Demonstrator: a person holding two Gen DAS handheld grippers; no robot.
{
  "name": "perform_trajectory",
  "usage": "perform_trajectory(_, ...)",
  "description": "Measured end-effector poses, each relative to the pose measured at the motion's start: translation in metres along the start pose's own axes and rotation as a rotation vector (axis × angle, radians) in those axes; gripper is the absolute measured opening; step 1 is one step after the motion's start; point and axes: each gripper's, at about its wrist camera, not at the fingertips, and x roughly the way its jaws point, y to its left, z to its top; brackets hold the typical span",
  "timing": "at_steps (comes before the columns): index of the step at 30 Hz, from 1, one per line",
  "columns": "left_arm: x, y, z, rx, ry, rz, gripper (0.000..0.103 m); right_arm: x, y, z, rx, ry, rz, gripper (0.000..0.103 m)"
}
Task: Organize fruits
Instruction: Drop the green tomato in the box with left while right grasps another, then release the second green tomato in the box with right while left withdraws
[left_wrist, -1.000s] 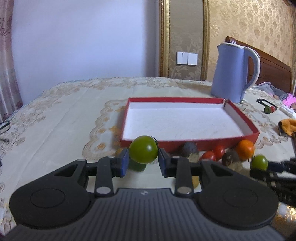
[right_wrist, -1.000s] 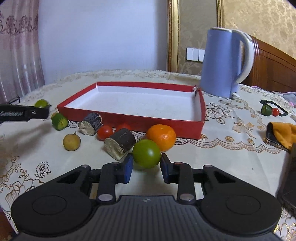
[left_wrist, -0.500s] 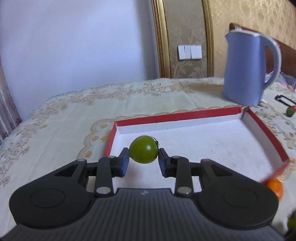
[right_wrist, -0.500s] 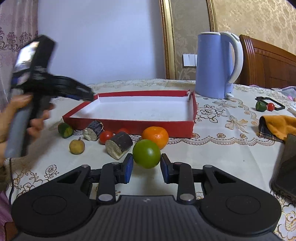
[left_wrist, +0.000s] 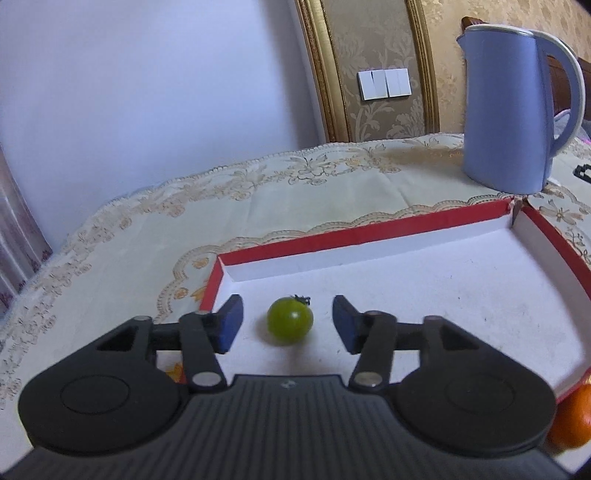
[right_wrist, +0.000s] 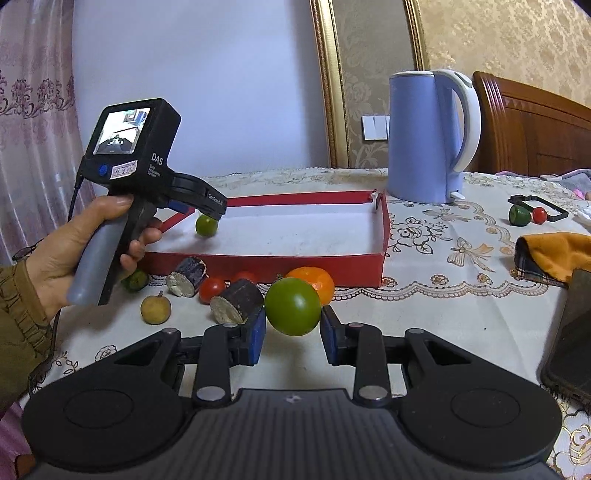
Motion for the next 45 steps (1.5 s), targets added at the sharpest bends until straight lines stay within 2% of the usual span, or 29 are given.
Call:
perform_trajectory(2,-0.010,0.004,-0.003,-0.006,-0.007,0.000,0.054,0.001,0.001,0.001,0.000,-0.002,0.001,0.031)
perform_trajectory(4,-0.020,0.011,-0.007,-0.032,-0.006,-0.012,0.059,0.001,0.002,0.002,-0.001,-0.003,0.006,0.031)
perform_trajectory(7,-0.038,0.018,-0.017,-0.046,-0.015,-0.011,0.073,0.003,0.004,0.005,-0.009,-0.010,0.001,0.031)
perform_trajectory(9,-0.055,0.025,-0.029,-0.053,-0.041,-0.023,0.085,0.005,0.003,0.009,-0.015,-0.016,-0.006,0.031)
perform_trajectory(12,-0.078,0.036,-0.047,-0.081,-0.080,-0.007,0.094,0.011,0.001,0.017,-0.019,-0.021,-0.023,0.031)
perform_trajectory(20,-0.102,0.053,-0.080,-0.127,-0.052,0.051,0.096,0.043,-0.001,0.049,-0.059,-0.021,-0.072,0.031)
perform_trajectory(23,-0.108,0.059,-0.087,-0.136,-0.066,0.081,0.101,0.061,-0.001,0.064,-0.066,-0.007,-0.084,0.031)
perform_trajectory(29,-0.107,0.066,-0.096,-0.134,-0.046,0.099,0.102,0.104,-0.005,0.088,-0.072,0.046,-0.110,0.031)
perform_trajectory(39,-0.102,0.079,-0.104,-0.146,-0.021,0.125,0.103,0.157,-0.009,0.099,-0.085,0.129,-0.178,0.031)
perform_trajectory(45,-0.102,0.083,-0.104,-0.149,-0.018,0.135,0.103,0.167,-0.009,0.095,-0.105,0.156,-0.207,0.031)
